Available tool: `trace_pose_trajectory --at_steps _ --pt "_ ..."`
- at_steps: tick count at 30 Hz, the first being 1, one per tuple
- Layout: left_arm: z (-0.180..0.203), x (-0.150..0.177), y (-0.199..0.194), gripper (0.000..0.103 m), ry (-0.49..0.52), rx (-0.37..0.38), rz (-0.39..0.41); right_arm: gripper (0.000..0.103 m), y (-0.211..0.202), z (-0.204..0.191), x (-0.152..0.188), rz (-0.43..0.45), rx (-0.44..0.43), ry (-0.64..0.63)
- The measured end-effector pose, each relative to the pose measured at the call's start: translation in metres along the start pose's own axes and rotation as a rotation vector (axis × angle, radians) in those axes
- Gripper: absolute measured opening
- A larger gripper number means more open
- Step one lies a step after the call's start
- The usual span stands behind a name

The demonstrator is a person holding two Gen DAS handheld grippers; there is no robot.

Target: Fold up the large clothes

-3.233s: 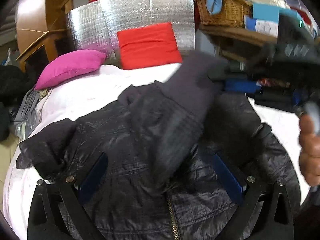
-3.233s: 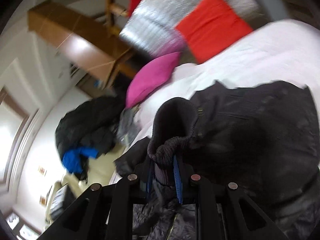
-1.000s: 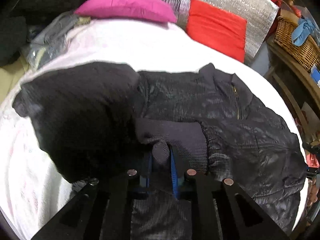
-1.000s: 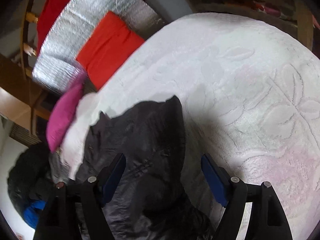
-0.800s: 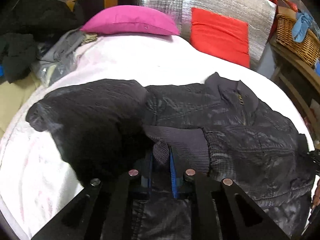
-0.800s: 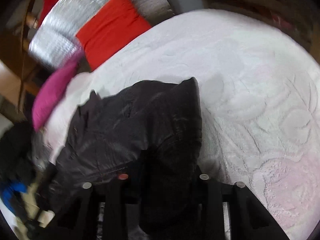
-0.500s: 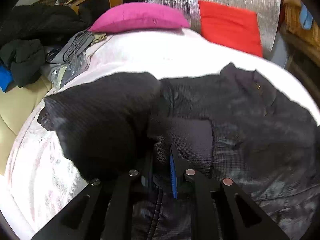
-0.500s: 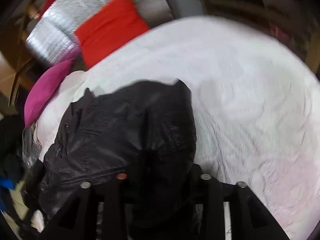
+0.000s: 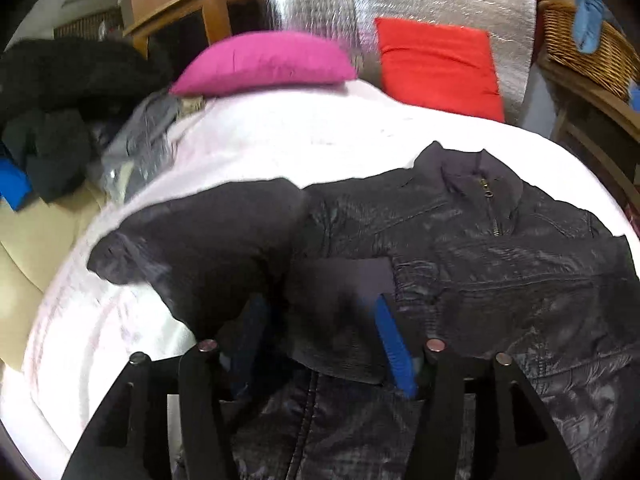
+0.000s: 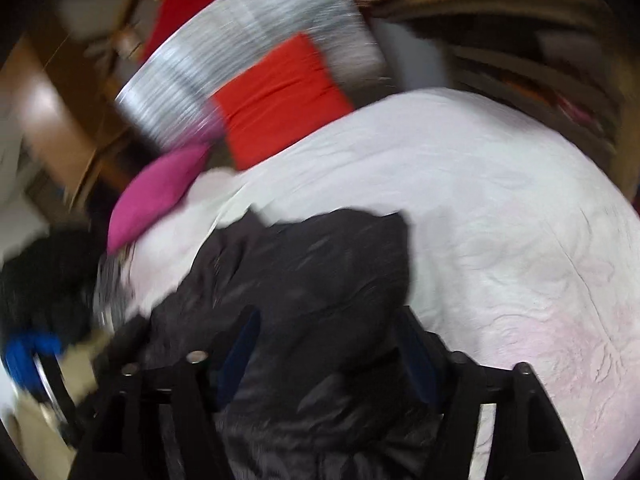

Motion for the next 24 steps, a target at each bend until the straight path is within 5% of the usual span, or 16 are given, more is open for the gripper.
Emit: trace_pose_trajectory --at_steps 3,10,15,20,24 --pt "0.005 0.002 -0.002 0.058 0.023 0.03 0.002 0.041 0.007 -0.023 0.018 -0.066 -0.024 -0.063" --pt "0.013 0.016 0.032 0.058 0.094 0.003 -0.126 0.042 0.063 -0.032 0.064 -0.336 0.039 -0.069" --pt "0.002 0.012 0.025 0.058 0.052 0.045 -0.133 0.041 0.056 -0.034 0.055 -0.312 -0.009 -0.028" --pt "0.01 0.005 0.006 0.062 0.077 0.066 -0.044 0.041 0.048 -0.053 0.049 -0.232 -0.081 -0.065" --pt "0.034 0.016 0.021 0.068 0.159 0.097 -0.104 0.041 0.068 -0.08 0.064 -0.299 -0.089 -0.124"
Point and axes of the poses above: each gripper's, at about its wrist camera, not at the fingertips, and y roughly the way its jaws point, z to its right, x to its underside, the point moved 2 cm from there along y, roughly the way its jaws point, and after that the axes turned 2 degrees about -x, right-handed, at the moved point
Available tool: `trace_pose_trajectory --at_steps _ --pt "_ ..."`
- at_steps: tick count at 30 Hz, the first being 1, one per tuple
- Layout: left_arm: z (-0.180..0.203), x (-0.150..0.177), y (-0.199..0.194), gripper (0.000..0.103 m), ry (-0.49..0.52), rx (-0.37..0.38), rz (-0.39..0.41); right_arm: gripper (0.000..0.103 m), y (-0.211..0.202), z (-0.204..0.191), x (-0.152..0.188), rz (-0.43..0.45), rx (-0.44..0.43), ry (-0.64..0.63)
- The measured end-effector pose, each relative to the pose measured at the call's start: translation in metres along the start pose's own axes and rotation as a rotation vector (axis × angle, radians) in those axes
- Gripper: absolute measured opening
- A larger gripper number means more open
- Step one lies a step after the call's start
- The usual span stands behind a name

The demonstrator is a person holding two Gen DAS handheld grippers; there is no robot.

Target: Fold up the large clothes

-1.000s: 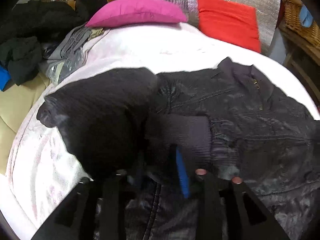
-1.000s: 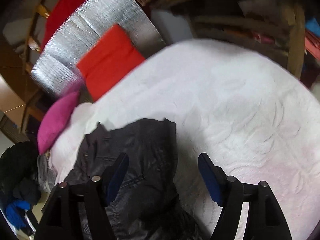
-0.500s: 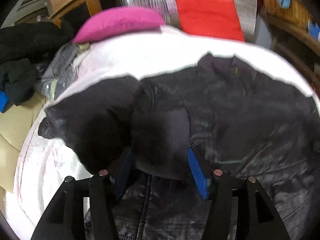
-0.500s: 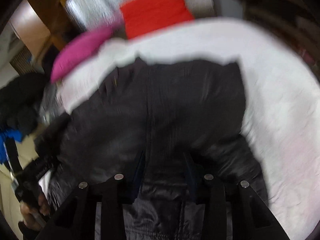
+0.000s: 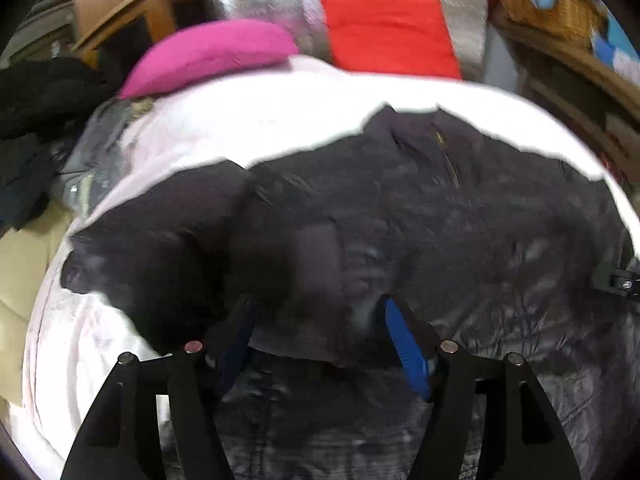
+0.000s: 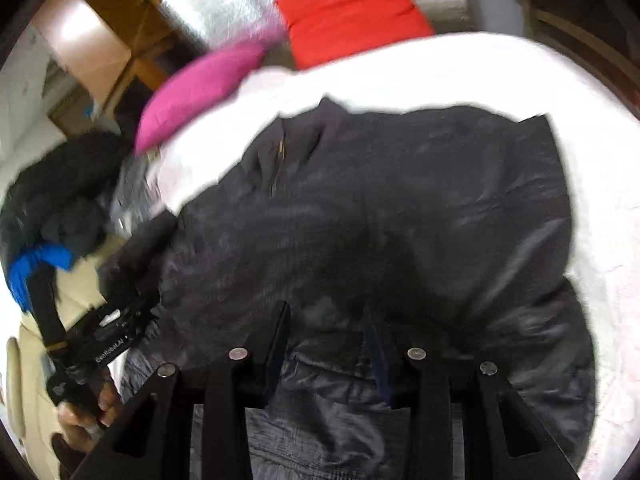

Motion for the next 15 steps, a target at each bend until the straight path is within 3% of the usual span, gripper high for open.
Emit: trace_pose_trajectory --at_steps 2,5,7,11,15 --pt "0.008 0.004 0.012 0.068 0.031 0.002 -0.049 0.042 0.023 -0.001 0.005 -0.074 0.054 0.0" --pt "0.009 0.005 0.009 0.068 0.031 0.008 -0.045 0.042 0.018 -0.004 0.001 -0.059 0.037 0.003" --pt "0.003 0.001 -0.002 0.068 0.002 0.038 -0.009 0.042 0.008 -0.002 0.0 -0.031 -0.009 0.037" --pt "-0.019 -0.009 -0.036 0.071 -0.072 0.09 0.096 0.042 -0.007 0.003 -0.005 0.03 -0.02 0.038" --pt "-0.067 -0.017 -0.078 0.086 -0.186 0.118 0.258 0.042 -0.01 0.003 -0.005 0.051 -0.023 0.035"
Point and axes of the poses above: each gripper's, at about its wrist camera, not at the fingertips, and y roughly the way its jaws point, z to its right, x to its underside, the point moved 2 cm from there along y, roughly the way its jaws point, and after that the axes turned 2 degrees about -x, right-handed, at the moved point
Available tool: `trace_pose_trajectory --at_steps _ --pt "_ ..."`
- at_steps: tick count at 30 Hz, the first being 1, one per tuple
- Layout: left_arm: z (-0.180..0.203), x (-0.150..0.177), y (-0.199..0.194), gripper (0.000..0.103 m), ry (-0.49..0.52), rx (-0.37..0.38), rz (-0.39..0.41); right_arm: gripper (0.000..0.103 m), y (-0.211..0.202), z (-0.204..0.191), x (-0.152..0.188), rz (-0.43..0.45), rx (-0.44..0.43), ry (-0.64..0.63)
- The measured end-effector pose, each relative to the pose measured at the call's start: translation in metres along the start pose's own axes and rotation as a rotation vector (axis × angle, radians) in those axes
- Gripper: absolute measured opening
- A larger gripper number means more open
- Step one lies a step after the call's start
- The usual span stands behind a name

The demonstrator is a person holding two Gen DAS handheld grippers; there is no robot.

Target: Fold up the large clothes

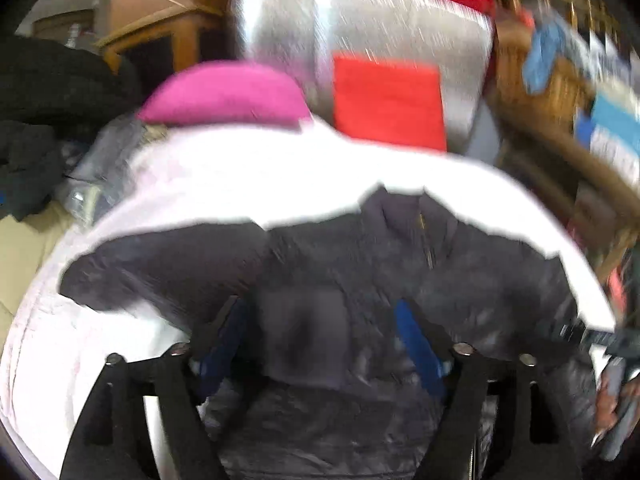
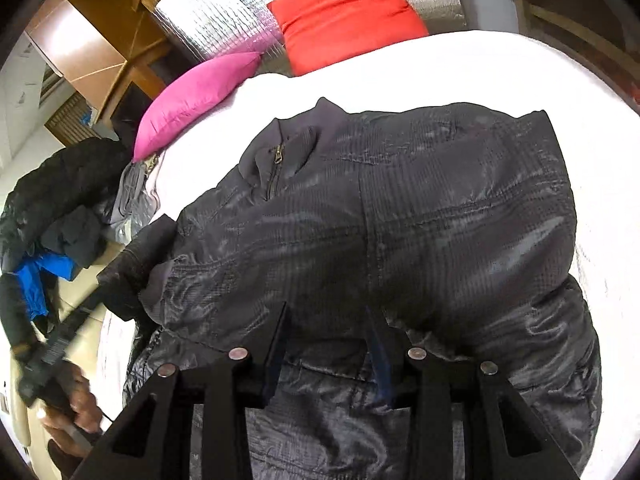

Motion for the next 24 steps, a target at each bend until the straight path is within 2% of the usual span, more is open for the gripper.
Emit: trace_pose_trajectory --at_steps 1,4,10,12,14,15,18,20,24 --pt "-0.016 -0.005 -0.01 0.093 -0.036 -0.024 0.045 0.042 0.0 0.0 0.001 0.004 0.004 -0.006" --pt "-0.078 -0.009 -0.024 0.097 -0.203 -0.101 0.118 0.042 0.002 -0.005 0.0 0.016 0.012 -0.027" --pt "-0.203 0.022 -0.008 0.097 -0.61 -0.199 0.035 0.042 0.003 -0.013 0.0 0.031 0.019 -0.048" --pt "-0.226 0.032 0.007 0.097 -0.699 -0.178 0.004 0.042 0.003 -0.015 0.0 0.033 0.016 -0.05" --pt "-0.242 0.043 0.027 0.097 -0.784 -0.116 -0.055 0.042 0.004 -0.018 0.0 0.041 0.015 -0.057" --pt "-0.248 0.048 0.037 0.097 -0.827 -0.078 -0.076 0.042 0.004 -0.019 0.0 0.044 0.016 -0.062" --pt "-0.26 0.061 0.06 0.097 -0.94 -0.036 -0.126 0.042 0.004 -0.02 0.0 0.05 0.02 -0.07" --pt "-0.264 0.06 0.072 0.097 -0.975 -0.007 -0.134 0.042 0.005 -0.018 0.0 0.05 0.028 -0.067" --pt "-0.278 0.055 0.088 0.097 -0.994 -0.018 -0.122 0.042 0.009 -0.015 -0.002 0.049 0.039 -0.065"
Point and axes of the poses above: each gripper's, at about its wrist camera, not at the fingertips, and y roughly the way its jaws point, z to its right, x to its underside, the point moved 2 cm from there along y, roughly the way its jaws point, and after that the axes turned 2 degrees about -x, right-handed, at the moved point
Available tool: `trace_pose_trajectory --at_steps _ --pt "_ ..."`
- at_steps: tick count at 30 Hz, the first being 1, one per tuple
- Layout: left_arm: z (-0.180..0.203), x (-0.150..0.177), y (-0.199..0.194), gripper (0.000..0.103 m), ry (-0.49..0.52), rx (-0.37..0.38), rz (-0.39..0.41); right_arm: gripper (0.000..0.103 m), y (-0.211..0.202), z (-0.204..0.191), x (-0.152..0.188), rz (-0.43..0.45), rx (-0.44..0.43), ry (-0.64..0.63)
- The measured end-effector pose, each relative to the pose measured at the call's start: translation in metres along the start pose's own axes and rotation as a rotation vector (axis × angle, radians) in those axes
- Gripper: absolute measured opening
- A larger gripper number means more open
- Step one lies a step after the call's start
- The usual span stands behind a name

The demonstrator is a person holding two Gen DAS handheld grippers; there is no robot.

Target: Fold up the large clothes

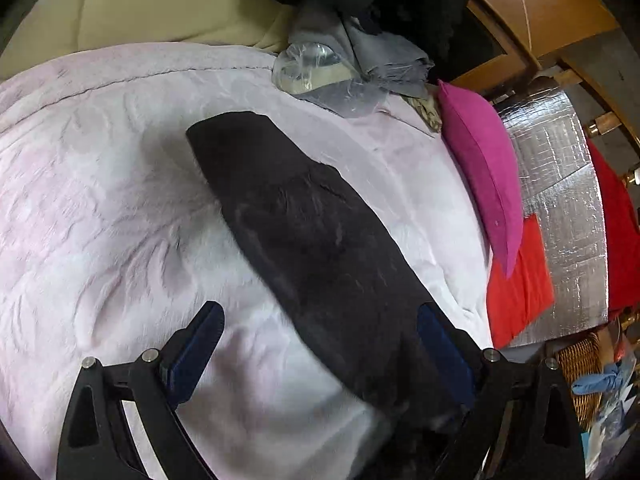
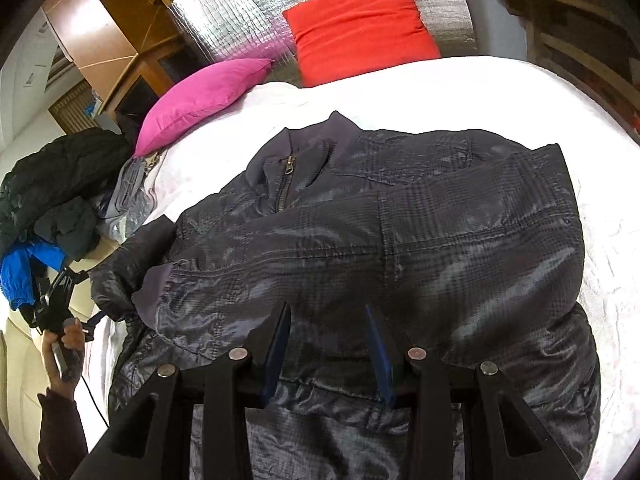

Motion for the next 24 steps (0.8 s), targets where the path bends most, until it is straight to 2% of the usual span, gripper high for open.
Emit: trace_pose_trajectory --at_steps 5,7,8,10,12,15,18,21,24 --pt "-0.006 -0.019 0.02 0.093 -0.037 0.025 0.005 0.042 0.006 0.004 -0.003 -0.001 0.02 0.0" --pt "-0.005 -0.025 0.023 0.058 -0.012 0.022 0.017 0.042 0.007 0.006 -0.004 0.002 0.03 0.001" --pt "0.0 -0.027 0.026 0.05 0.023 -0.009 0.018 0.042 0.007 0.008 -0.004 0.004 0.034 0.003" --pt "0.004 -0.028 0.029 0.021 0.07 -0.048 0.032 0.042 0.006 0.011 -0.005 0.008 0.037 0.01" --pt "0.01 -0.027 0.025 0.007 0.106 -0.064 0.059 0.042 0.004 0.016 -0.007 0.018 0.042 0.022" --pt "0.036 -0.021 0.002 0.006 0.194 -0.054 0.126 0.042 -0.002 0.021 -0.01 0.04 0.04 0.043" --pt "0.082 -0.001 -0.033 0.005 0.335 -0.001 0.204 0.042 -0.012 0.025 -0.014 0.072 0.031 0.071" --pt "0.131 0.035 -0.067 0.005 0.486 0.078 0.249 0.042 -0.023 0.031 -0.016 0.104 0.018 0.101" --pt "0.179 0.086 -0.095 0.005 0.644 0.172 0.267 0.042 -0.034 0.041 -0.018 0.134 0.001 0.148"
Point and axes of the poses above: each gripper's, at about its wrist camera, not at the fingertips, and y roughly the way its jaws point, z to its right, x to its underside, the point moved 2 cm from there along y, roughly the way its jaws point, and after that the axes turned 2 degrees about -x, right-handed, at the moved point
